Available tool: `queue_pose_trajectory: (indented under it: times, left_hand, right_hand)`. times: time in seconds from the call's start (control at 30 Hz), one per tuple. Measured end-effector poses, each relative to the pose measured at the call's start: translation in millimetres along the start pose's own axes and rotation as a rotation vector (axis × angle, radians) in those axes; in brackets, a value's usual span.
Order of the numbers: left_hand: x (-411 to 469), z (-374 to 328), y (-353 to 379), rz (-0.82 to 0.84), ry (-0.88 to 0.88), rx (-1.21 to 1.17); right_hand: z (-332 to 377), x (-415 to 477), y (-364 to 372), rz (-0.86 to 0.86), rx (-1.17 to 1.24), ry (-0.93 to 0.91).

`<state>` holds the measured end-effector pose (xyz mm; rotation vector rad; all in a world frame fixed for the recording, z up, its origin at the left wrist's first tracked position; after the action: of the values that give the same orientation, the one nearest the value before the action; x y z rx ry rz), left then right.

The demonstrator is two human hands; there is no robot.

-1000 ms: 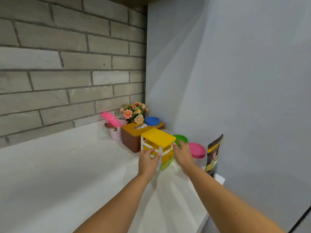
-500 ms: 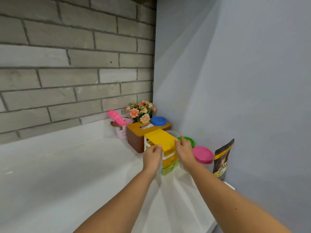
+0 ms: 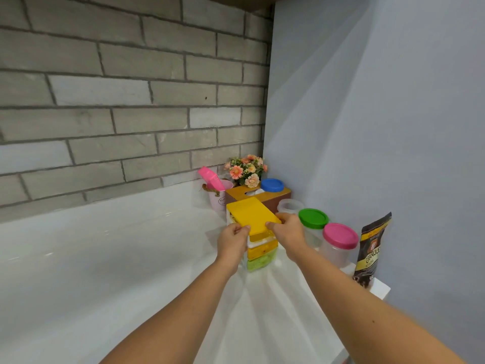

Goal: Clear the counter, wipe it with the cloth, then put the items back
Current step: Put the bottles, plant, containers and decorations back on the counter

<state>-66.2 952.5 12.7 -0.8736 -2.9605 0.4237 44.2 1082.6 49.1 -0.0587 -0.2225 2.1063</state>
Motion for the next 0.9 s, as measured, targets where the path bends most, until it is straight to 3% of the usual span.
queue_pose_trajectory:
  times: [0.43, 0.9]
  left_hand:
    - [-40, 23, -216, -0.235, 0.001, 0.02]
    - [-122, 102, -474, -0.503, -0.109, 0.085]
  right_hand:
    - [73, -101, 174, 0.17, 0.037, -0.097]
    - [101, -251, 411, 0.45, 0.099, -0.091]
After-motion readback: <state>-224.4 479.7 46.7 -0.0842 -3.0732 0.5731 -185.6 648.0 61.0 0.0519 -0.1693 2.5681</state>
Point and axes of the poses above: each hand's wrist, its own x-axis towards the middle knuckle, its own y-axis out of the palm, z = x × y, the point moved 10 cm from there along x, towards the middle knuckle, and after that the axes turned 14 degrees about x, right-handed, at the moved point
